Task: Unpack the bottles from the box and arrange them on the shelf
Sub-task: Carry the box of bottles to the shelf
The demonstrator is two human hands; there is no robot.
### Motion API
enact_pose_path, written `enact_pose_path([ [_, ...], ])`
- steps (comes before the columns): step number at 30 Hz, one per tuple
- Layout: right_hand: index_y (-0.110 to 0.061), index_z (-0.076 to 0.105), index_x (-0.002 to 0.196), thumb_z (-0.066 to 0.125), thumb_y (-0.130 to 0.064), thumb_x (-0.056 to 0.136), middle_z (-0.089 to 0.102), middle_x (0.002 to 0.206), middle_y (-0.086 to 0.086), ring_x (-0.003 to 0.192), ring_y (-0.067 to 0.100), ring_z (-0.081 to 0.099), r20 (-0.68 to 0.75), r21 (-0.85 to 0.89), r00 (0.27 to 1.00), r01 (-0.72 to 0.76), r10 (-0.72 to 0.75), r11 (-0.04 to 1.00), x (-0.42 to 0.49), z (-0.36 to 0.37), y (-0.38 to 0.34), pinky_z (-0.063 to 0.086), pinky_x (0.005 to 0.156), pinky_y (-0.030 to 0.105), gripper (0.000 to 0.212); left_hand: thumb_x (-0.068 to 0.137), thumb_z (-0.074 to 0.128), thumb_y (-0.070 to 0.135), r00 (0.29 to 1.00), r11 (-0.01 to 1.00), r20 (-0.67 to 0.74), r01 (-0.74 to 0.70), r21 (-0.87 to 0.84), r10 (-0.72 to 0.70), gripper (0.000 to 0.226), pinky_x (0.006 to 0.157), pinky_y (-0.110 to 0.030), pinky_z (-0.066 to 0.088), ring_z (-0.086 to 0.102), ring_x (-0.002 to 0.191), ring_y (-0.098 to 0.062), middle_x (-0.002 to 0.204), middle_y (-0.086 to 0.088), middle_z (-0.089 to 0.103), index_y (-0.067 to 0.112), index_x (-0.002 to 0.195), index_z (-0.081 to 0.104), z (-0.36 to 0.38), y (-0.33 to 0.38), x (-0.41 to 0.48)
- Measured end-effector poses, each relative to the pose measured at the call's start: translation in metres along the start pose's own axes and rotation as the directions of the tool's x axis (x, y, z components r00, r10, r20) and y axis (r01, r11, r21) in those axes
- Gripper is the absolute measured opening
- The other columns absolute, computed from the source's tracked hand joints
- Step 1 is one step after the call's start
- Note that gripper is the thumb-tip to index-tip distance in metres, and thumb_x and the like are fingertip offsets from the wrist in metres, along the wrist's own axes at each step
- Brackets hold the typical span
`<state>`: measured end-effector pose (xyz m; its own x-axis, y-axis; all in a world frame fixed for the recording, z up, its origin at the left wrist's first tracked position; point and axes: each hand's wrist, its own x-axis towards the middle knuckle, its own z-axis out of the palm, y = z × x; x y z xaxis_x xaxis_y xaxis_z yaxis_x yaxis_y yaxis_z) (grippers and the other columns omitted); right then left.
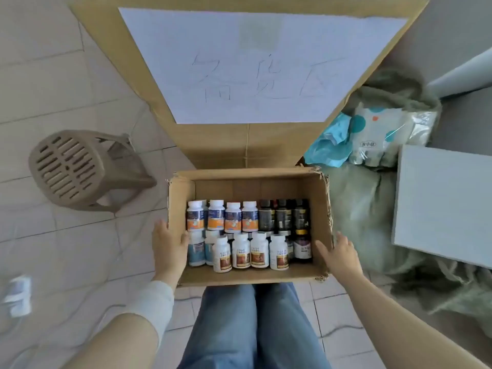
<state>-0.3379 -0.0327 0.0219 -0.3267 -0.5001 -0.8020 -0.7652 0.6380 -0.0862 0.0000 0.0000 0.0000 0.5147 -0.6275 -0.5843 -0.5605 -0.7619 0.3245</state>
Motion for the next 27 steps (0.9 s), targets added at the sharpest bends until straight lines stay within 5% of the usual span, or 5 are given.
enact_pose_path([
  [3, 0.002, 0.035, 0.135, 0.049, -0.045, 0.092, 0.052, 0.131, 0.022, 0.121, 0.037, 0.05, 0.118, -0.012, 0.992, -0.034, 0.035, 0.999, 0.039, 0.003, -0.012, 0.041, 0.092, 0.038, 0.065, 0.096, 0.048, 0.019, 0.985, 0.988, 0.105, 0.141, -0.068, -0.133, 0.046, 0.1, -0.043, 0.038, 0.047, 0.122, -0.04, 0.134, -0.021, 0.049, 0.001, 0.136, 0.035, 0.007, 0.004, 0.023],
  [6, 0.003, 0.054, 0.093, 0.044, -0.045, 0.094, 0.06, 0.085, 0.016, 0.091, 0.035, 0.058, 0.149, -0.076, 0.988, -0.035, 0.046, 0.997, 0.061, 0.003, -0.014, 0.044, 0.07, 0.033, 0.05, 0.098, 0.046, 0.021, 0.954, 0.973, 0.214, 0.225, -0.05, -0.21, 0.047, 0.104, -0.038, 0.034, 0.045, 0.128, -0.035, 0.14, -0.017, 0.047, 0.003, 0.14, 0.036, 0.008, -0.007, 0.044],
  [11, -0.008, 0.035, 0.054, 0.043, -0.035, 0.097, 0.041, 0.055, 0.008, 0.053, 0.021, 0.043, 0.118, -0.198, 0.993, 0.012, 0.012, 0.98, 0.075, 0.002, -0.005, 0.03, 0.045, 0.028, 0.052, 0.097, 0.049, 0.018, 0.946, 0.983, 0.266, 0.175, 0.054, -0.183, 0.042, 0.101, -0.037, 0.038, 0.049, 0.124, -0.035, 0.135, -0.016, 0.054, 0.005, 0.136, 0.045, 0.004, -0.015, 0.056],
  [18, 0.004, 0.052, 0.072, 0.039, -0.029, 0.099, 0.042, 0.058, 0.008, 0.053, 0.019, 0.042, 0.082, -0.148, 0.997, 0.004, 0.008, 0.989, 0.052, 0.005, 0.015, 0.029, 0.044, 0.026, 0.045, 0.098, 0.044, 0.013, 0.955, 0.982, 0.269, 0.077, 0.174, -0.123, 0.04, 0.102, -0.035, 0.036, 0.047, 0.125, -0.035, 0.137, -0.018, 0.051, 0.002, 0.136, 0.044, -0.014, -0.003, 0.032],
  [27, -0.013, 0.033, 0.054, 0.04, -0.026, 0.099, 0.04, 0.058, 0.008, 0.075, 0.03, 0.05, -0.084, 0.099, 0.991, -0.092, 0.101, 0.991, -0.08, 0.013, 0.096, 0.04, 0.064, 0.033, 0.048, 0.098, 0.044, 0.017, 0.917, 0.924, 0.376, -0.254, 0.285, 0.136, 0.034, 0.094, -0.036, 0.041, 0.053, 0.116, -0.037, 0.125, -0.023, 0.057, -0.006, 0.124, 0.05, -0.042, 0.032, -0.021],
])
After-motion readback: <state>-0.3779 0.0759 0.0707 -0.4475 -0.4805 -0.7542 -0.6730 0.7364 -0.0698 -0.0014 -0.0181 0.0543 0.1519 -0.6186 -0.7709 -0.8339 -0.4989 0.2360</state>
